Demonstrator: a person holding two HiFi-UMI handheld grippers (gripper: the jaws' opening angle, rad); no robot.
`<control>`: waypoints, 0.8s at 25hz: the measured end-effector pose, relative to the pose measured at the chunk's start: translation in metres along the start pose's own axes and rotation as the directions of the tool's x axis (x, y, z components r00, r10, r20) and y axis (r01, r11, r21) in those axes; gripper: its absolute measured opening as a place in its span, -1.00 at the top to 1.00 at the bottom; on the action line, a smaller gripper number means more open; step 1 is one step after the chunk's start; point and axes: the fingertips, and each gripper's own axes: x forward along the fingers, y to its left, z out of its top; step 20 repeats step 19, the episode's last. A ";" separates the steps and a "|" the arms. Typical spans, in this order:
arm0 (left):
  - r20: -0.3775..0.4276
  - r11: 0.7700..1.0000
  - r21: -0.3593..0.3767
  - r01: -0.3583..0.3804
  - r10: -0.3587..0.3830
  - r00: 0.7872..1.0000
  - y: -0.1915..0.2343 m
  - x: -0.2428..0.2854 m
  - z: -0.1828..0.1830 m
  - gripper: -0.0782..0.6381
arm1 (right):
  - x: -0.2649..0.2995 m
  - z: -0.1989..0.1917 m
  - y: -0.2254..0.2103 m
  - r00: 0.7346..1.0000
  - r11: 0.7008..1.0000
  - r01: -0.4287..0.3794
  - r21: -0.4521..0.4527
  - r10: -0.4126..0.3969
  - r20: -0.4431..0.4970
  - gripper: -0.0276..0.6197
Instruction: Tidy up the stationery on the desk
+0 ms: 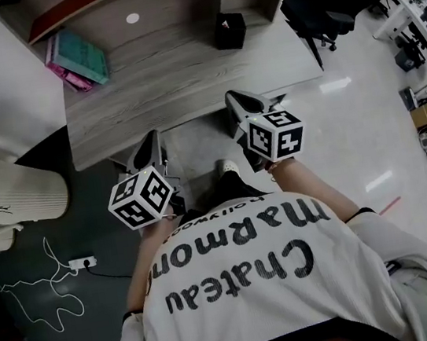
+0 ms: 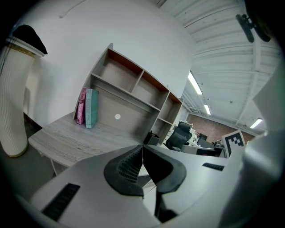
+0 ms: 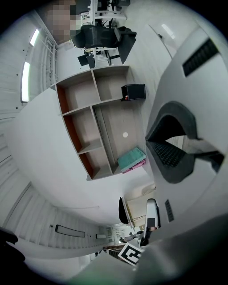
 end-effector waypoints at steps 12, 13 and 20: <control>-0.016 1.000 -0.014 0.002 -0.002 1.000 0.001 -0.003 -0.010 0.74 | -0.005 -0.015 -0.011 0.999 0.999 0.031 0.036 -0.030 -0.031 0.87; -0.015 1.000 -0.015 0.000 -0.001 1.000 0.001 -0.003 -0.010 0.74 | -0.005 -0.015 -0.011 0.999 0.999 0.031 0.035 -0.030 -0.033 0.87; -0.016 1.000 -0.018 0.001 -0.001 1.000 0.001 -0.003 -0.010 0.74 | -0.005 -0.018 -0.009 0.999 0.999 0.030 0.029 -0.029 -0.042 0.87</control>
